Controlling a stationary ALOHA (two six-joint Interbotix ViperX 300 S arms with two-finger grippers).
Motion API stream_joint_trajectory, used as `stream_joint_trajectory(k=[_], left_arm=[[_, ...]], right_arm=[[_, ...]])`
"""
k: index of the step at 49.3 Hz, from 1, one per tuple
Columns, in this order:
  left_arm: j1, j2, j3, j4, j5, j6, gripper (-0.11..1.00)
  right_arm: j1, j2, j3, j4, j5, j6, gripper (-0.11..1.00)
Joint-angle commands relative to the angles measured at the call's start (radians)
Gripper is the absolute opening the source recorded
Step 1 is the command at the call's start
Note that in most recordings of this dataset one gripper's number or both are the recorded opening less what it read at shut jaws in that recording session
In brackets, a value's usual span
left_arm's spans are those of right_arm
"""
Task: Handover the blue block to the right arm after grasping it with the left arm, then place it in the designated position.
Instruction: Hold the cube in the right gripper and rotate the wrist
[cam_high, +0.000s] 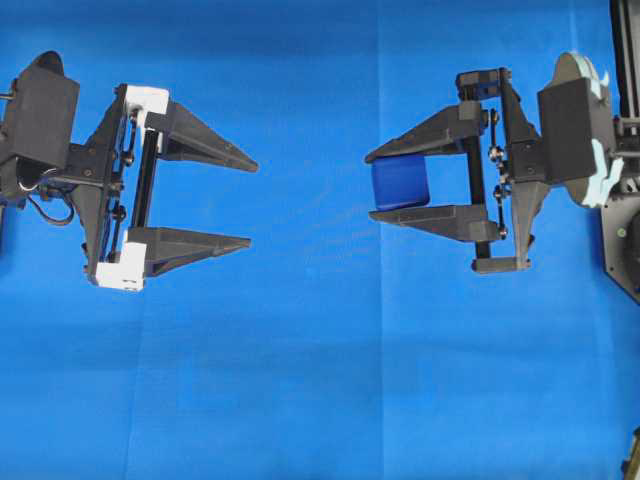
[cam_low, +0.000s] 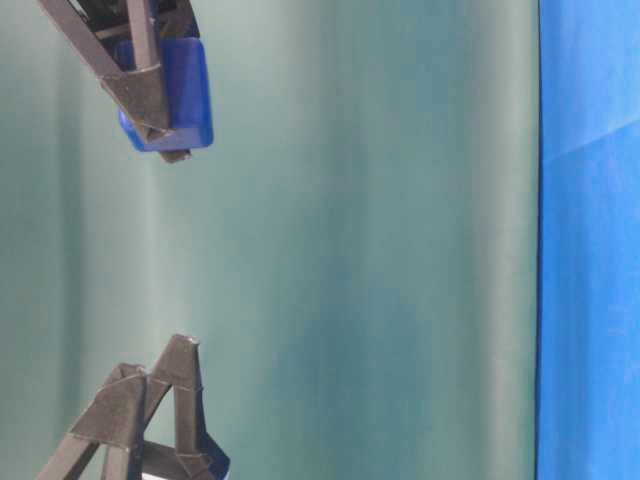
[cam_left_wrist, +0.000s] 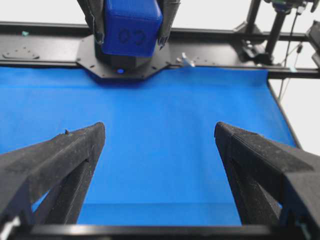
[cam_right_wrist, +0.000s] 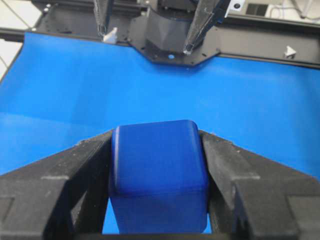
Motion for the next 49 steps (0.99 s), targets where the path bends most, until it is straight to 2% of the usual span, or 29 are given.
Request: stream_joint_trajectory(k=[1,35,49], left_arm=[[-0.002,-0.012,-0.021,0.002,-0.006,0.002,0.93],[-0.002,-0.012,-0.025,0.002,-0.005,0.002,0.93],[-0.002,-0.012,-0.023,0.002,-0.005,0.002,0.93]], right_arm=[[0.002,-0.014,-0.023,0.003,-0.003,0.000,0.36],[0.002,-0.014,-0.023,0.003,0.002,0.000,0.36],[0.002,-0.018,-0.021,0.003,0.058,0.003,0.36]])
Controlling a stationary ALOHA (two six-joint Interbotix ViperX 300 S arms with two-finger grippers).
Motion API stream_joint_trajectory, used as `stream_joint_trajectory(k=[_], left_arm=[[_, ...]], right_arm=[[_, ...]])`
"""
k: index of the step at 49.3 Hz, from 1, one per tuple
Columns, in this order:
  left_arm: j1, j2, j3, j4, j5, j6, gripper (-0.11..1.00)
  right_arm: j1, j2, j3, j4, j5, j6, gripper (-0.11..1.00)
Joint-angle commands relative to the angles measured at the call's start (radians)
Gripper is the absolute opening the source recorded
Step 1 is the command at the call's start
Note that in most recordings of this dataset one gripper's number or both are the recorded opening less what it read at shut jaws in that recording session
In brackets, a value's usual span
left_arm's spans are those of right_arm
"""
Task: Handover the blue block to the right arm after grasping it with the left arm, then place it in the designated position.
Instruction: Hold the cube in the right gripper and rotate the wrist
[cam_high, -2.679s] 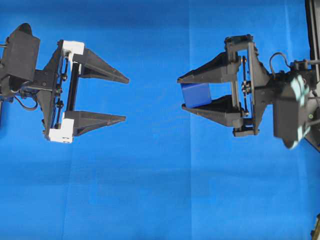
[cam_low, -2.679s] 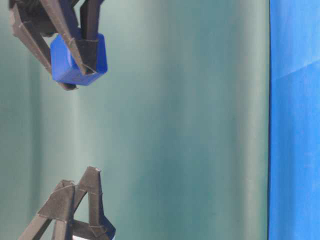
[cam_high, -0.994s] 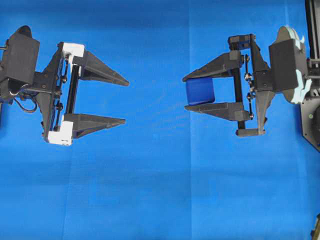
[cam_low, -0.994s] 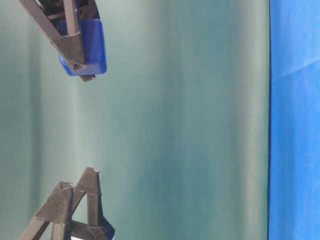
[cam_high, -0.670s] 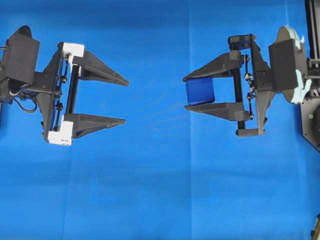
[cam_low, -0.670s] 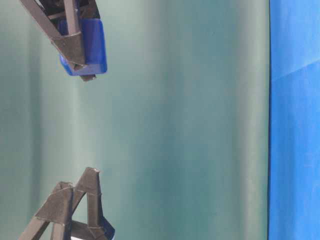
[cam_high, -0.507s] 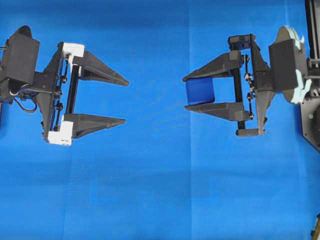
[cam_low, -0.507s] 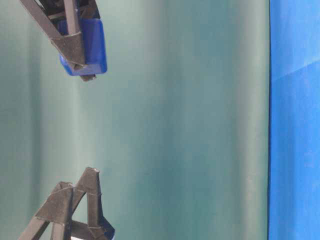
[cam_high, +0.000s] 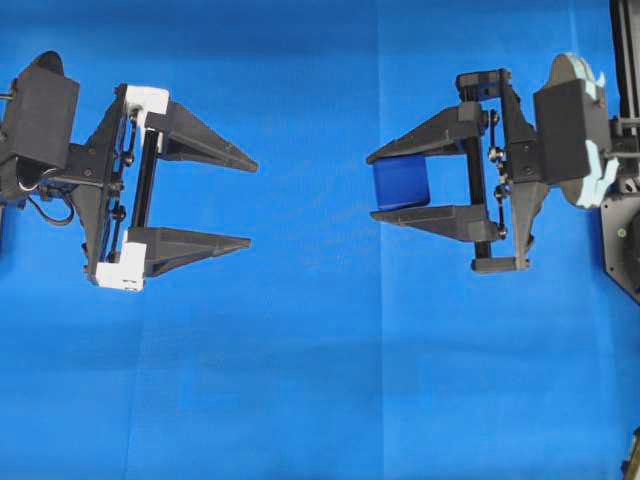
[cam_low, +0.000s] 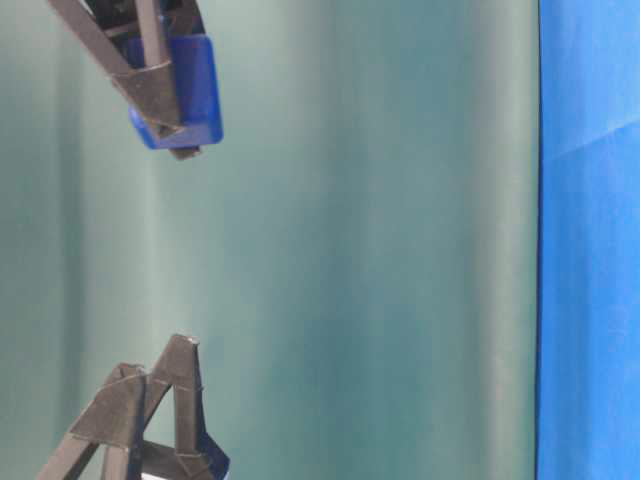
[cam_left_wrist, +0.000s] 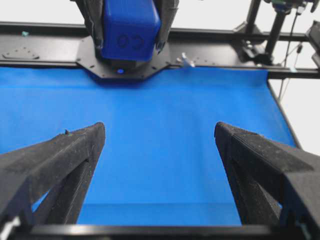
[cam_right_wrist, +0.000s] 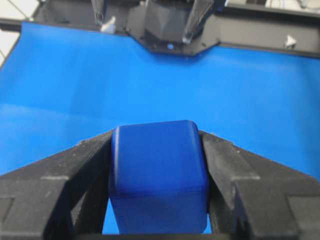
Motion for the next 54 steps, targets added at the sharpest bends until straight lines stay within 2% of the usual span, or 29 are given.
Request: stream_joint_trajectory(k=[1,9,24,54], left_arm=[[-0.002,-0.012,-0.025,0.002,-0.005,0.002,0.93],[-0.002,-0.012,-0.023,0.002,-0.005,0.002,0.93],[-0.003,-0.012,-0.028,0.002,-0.005,0.003,0.93],[-0.003,-0.011,-0.028,0.002,-0.005,0.002,0.93]], right_arm=[[0.000,-0.017,-0.023,0.003,0.026,0.003,0.36],[0.000,-0.021,-0.026,0.008,0.153,0.005,0.36],[0.002,-0.043,-0.025,0.054,0.364,0.005,0.36],[0.002,-0.066,-0.014,0.054,0.371,0.002,0.36]])
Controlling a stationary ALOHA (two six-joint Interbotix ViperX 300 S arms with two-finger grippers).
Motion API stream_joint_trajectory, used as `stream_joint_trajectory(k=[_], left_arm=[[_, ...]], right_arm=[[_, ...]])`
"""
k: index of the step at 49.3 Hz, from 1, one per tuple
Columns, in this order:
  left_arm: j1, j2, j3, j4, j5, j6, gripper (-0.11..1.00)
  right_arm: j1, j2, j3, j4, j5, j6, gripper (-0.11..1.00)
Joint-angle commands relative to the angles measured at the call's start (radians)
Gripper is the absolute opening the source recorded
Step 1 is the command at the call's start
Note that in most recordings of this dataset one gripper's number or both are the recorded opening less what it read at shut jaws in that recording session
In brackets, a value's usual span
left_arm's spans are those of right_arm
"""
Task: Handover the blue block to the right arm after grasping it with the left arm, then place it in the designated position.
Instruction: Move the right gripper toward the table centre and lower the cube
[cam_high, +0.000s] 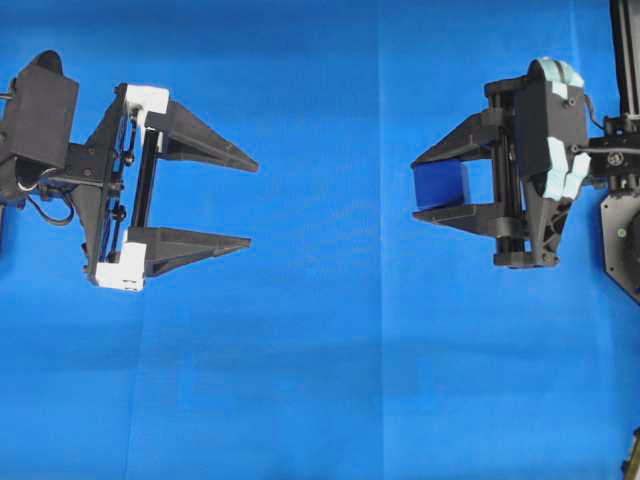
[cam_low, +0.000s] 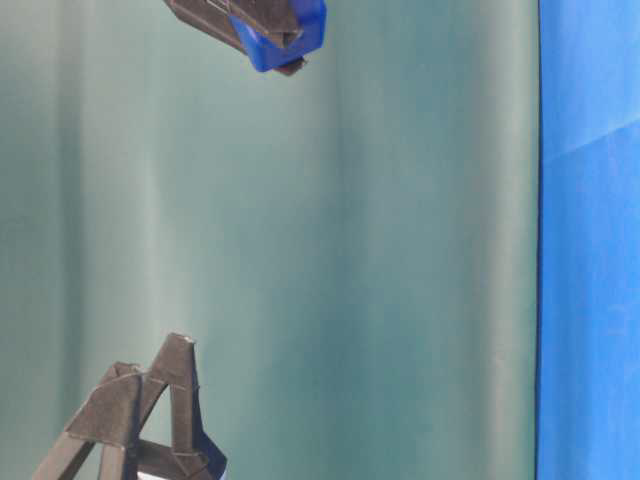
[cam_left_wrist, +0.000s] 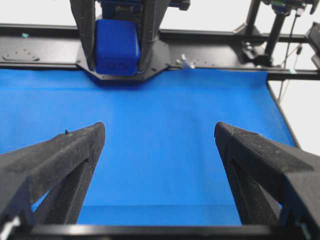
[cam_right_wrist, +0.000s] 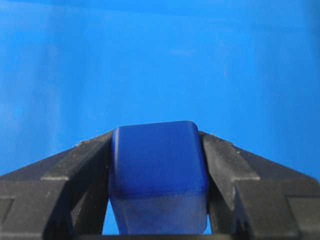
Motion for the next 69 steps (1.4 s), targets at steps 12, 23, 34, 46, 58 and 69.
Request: stream_joint_trajectory(k=[12,23,34,46,58,69], left_arm=[[-0.003,-0.012,-0.025,0.003,-0.003,0.000,0.93],[-0.003,-0.012,-0.025,0.003,-0.003,0.000,0.93],[-0.003,-0.011,-0.026,0.003,-0.003,0.000,0.93],[-0.003,-0.011,-0.029,0.003,-0.003,-0.002,0.93],[-0.003,-0.005,-0.035,0.003,-0.005,0.000,0.93],[0.008,-0.003,-0.037,0.003,-0.005,0.000,0.93]], right_arm=[[0.002,-0.011,-0.012,0.002,-0.012,0.000,0.36],[0.002,-0.005,-0.011,0.002,-0.020,0.000,0.36],[0.002,0.066,0.021,0.005,-0.149,0.003,0.36],[-0.002,0.199,0.040,0.009,-0.313,0.032,0.36],[-0.018,0.373,0.017,0.009,-0.457,0.034,0.36],[-0.041,0.529,-0.035,0.009,-0.531,0.035,0.36]])
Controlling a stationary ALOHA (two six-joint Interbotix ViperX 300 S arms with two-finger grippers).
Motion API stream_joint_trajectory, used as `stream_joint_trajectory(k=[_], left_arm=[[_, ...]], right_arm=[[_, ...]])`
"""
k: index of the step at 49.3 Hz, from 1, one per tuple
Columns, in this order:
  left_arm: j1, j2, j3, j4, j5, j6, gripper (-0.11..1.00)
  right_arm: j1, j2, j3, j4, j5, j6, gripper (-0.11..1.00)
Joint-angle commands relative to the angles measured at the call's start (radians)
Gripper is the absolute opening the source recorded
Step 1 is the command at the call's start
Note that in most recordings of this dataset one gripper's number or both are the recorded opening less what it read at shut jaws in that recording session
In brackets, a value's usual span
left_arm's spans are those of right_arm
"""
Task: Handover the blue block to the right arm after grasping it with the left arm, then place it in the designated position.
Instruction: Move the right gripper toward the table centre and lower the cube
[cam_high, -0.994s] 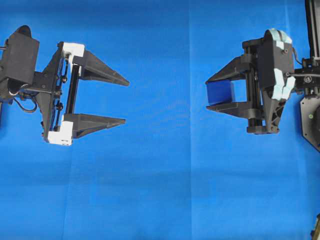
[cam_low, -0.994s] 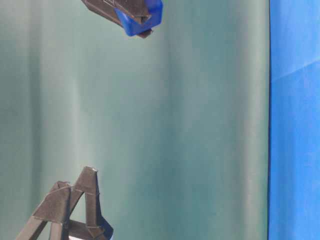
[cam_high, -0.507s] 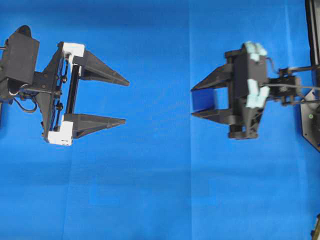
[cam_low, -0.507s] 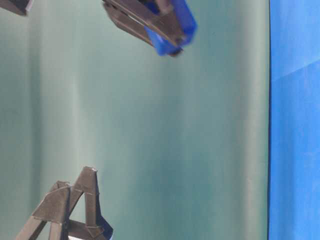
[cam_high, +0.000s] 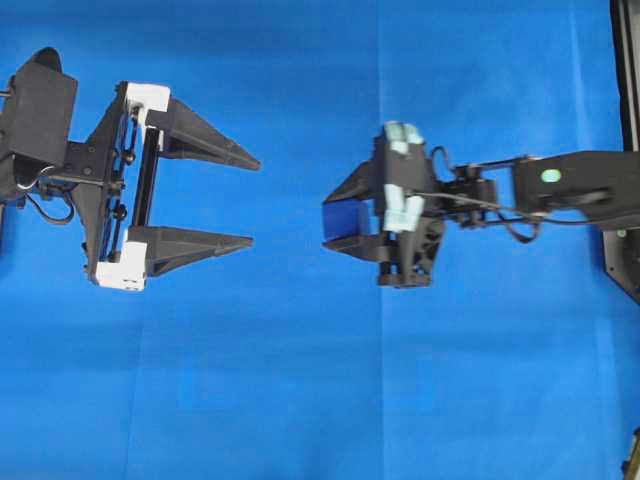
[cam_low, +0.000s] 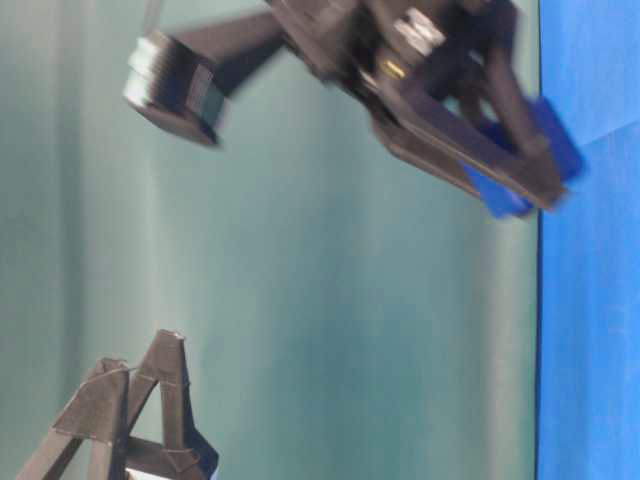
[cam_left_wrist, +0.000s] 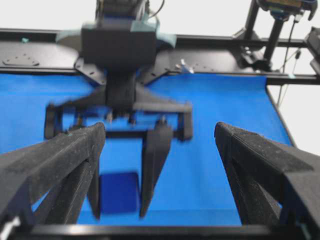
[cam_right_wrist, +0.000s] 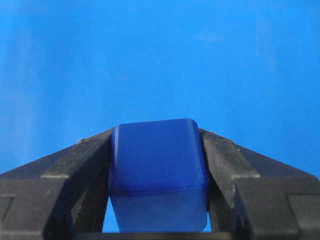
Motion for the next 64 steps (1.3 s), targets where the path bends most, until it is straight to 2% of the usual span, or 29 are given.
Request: stream_joint_trajectory(k=[1,8,27,64], left_arm=[[0.009,-0.005,-0.025,0.002,-0.006,0.002,0.93],[0.012,-0.005,-0.026,0.002,-0.006,0.002,0.93],[0.012,-0.005,-0.025,0.002,-0.005,0.002,0.93],[0.014,-0.005,-0.026,0.002,-0.009,0.000,0.93]], right_arm=[[-0.009,0.034,-0.044,0.005,-0.031,0.002,0.36],[-0.011,0.107,-0.086,0.017,-0.048,0.002,0.36],[-0.011,0.256,-0.114,0.115,-0.202,0.002,0.36],[0.003,0.325,-0.155,0.118,-0.198,-0.002,0.36]])
